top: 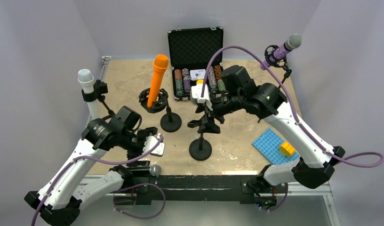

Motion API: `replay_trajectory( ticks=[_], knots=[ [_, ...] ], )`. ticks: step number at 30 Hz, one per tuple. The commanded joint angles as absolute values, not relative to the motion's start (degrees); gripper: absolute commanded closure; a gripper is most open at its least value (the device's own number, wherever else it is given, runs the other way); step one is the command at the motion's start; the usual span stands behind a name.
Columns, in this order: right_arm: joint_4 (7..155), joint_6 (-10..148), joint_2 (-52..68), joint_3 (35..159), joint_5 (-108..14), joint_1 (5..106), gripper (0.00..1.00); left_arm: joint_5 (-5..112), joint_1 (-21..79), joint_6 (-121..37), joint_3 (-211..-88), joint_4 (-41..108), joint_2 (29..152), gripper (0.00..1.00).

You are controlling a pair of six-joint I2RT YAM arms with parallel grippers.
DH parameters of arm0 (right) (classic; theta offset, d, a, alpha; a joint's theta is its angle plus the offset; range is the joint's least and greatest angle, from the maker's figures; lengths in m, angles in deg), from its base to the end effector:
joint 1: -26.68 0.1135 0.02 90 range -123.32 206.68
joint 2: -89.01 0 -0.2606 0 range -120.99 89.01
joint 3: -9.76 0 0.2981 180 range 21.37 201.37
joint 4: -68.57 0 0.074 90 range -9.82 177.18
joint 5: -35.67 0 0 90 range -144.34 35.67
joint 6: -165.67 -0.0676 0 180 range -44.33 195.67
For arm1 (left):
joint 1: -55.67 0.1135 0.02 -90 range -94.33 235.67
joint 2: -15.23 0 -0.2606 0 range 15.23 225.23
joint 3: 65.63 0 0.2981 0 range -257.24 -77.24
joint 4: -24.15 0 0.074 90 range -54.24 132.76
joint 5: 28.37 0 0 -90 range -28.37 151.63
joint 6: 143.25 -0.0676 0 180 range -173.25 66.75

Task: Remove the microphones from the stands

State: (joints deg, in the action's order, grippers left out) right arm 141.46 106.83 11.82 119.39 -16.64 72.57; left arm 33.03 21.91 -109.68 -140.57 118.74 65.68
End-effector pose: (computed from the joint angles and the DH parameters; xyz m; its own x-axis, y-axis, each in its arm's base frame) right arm 0.1867 0.2519 0.4448 0.0751 -0.5108 -0.8564 -0.9970 -0.0556 -0.0543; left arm 0.1240 -0.1218 0.3126 0.0871 0.8217 -0.5632 0.9960 -0.0818 0.0347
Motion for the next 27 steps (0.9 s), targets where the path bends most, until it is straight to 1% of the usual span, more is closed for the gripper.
replay_trajectory(
  ticks=[1, 4, 7, 11, 18, 22, 24, 27],
  knots=[
    [140.3, 107.5, 10.0, 122.9, -19.2, 74.7, 0.25, 26.1, 22.1, -107.3, -143.6, 118.7, 64.8, 0.02],
    [140.0, 107.5, 8.6, 123.0, -20.6, 76.0, 0.29, 23.8, 22.2, -104.1, -144.4, 115.8, 63.1, 0.03],
    [140.0, 107.5, 8.3, 122.9, -21.0, 76.6, 0.39, 22.5, 22.0, -101.5, -142.7, 110.6, 58.8, 0.01],
    [140.4, 108.0, 8.6, 122.4, -22.7, 76.7, 0.46, 23.4, 22.0, -99.4, -140.6, 105.6, 54.6, 0.0],
    [141.3, 109.6, 9.5, 119.0, -25.1, 76.7, 0.56, 18.7, 22.0, -98.3, -145.4, 104.8, 58.6, 0.01],
    [141.0, 110.3, 12.1, 116.3, -25.7, 76.4, 0.59, 16.1, 21.6, -103.7, -148.3, 106.8, 62.1, 0.03],
    [141.3, 111.0, 14.0, 114.8, -25.9, 75.6, 0.63, 16.0, 21.5, -105.6, -149.4, 107.0, 64.0, 0.04],
    [142.3, 111.7, 17.2, 112.7, -26.1, 73.6, 0.71, 14.4, 20.9, -107.6, -151.1, 106.7, 66.5, 0.05]
  ],
)
